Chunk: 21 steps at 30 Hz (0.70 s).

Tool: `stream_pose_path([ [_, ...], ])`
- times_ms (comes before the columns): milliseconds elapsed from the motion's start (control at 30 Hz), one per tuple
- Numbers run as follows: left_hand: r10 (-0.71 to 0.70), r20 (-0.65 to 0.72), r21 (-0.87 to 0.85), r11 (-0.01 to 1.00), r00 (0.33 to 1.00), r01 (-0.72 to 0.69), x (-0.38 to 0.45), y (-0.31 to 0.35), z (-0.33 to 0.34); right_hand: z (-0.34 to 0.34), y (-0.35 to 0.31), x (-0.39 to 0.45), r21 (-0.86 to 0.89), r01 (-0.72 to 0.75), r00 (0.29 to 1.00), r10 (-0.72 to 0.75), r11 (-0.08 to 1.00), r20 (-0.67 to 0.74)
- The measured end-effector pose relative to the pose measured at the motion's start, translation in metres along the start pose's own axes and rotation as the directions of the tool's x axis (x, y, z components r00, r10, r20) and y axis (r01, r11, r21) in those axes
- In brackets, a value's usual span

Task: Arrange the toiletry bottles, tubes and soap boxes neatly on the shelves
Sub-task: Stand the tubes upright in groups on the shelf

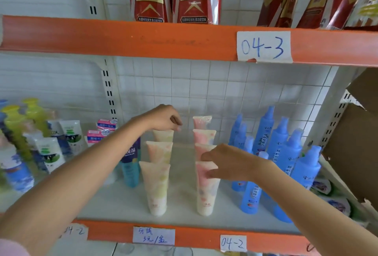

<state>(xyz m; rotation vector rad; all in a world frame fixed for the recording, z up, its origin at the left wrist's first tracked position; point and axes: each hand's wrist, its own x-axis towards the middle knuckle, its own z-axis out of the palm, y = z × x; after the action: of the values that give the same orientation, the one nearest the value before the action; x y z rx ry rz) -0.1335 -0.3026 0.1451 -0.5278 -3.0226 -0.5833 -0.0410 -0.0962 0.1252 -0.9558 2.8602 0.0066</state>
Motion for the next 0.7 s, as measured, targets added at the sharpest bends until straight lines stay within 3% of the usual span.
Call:
stream_pose_path([
  [133,-0.011,-0.176,-0.088,0.996,0.984,-0.005,-0.027,-0.016,-0.011,-0.009,-0.013,0.012,0.058,0.122,0.980,-0.111,0.991,-0.166],
  [233,-0.045,-0.127,-0.064,0.997,0.991,0.038,-0.039,-0.026,-0.012,-0.013,-0.027,0.027,0.069,0.198,0.953,-0.176,0.978,-0.245],
  [467,-0.165,-0.048,0.016,0.986,0.985,0.165,-0.039,-0.043,-0.004,0.007,-0.056,0.054,0.095,0.191,0.972,-0.175,0.977,-0.157],
  [700,-0.072,0.078,0.161,0.985,0.994,0.059,-0.011,-0.050,0.007,0.016,-0.070,0.059,0.035,0.117,0.987,-0.112,0.993,-0.115],
])
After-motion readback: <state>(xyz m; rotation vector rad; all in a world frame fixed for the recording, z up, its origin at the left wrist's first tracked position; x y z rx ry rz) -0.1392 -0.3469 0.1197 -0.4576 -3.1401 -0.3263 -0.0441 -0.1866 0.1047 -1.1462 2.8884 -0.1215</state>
